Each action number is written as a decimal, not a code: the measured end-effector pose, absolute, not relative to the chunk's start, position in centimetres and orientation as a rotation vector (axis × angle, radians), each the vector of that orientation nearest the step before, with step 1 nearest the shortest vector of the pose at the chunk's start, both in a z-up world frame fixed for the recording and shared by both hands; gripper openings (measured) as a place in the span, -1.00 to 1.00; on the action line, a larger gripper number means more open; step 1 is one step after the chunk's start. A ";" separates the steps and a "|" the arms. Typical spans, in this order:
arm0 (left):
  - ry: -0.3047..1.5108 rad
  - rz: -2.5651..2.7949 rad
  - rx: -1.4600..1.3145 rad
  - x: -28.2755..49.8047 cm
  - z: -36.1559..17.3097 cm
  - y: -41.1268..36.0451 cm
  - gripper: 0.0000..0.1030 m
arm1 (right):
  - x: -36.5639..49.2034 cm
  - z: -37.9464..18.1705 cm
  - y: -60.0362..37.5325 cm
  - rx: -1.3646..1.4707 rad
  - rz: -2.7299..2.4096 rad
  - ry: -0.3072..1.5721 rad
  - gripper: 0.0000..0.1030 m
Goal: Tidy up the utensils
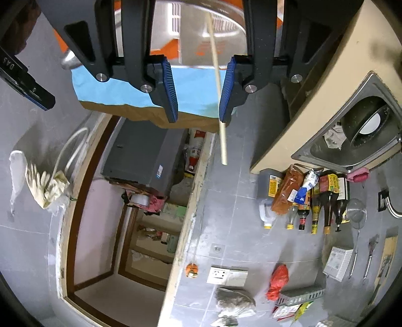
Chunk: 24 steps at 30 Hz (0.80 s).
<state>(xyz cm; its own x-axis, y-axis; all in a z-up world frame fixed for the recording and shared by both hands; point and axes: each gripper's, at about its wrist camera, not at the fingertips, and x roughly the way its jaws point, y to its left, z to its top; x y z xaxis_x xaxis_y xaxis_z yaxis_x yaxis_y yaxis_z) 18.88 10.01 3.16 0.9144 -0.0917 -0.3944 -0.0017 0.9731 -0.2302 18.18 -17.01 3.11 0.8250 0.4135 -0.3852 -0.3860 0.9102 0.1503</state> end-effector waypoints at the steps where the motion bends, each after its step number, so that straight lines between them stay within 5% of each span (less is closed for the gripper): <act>1: 0.412 -0.051 -0.226 18.5 3.4 9.6 -0.25 | 18.0 3.2 -17.5 0.075 0.416 0.424 -0.11; 6: 0.394 -0.075 -0.174 17.1 4.4 6.2 0.00 | 17.5 3.6 -20.2 0.111 0.367 0.418 0.46; 11: 0.357 -0.102 -0.155 16.0 5.1 2.3 0.53 | 16.6 4.2 -23.3 0.114 0.306 0.387 0.96; 15: 0.332 -0.112 -0.133 15.3 5.4 -0.8 0.83 | 15.7 4.5 -25.9 0.103 0.279 0.354 1.00; 24: 0.323 -0.144 -0.103 14.2 4.6 -6.2 0.87 | 14.4 4.4 -30.8 0.098 0.267 0.288 1.00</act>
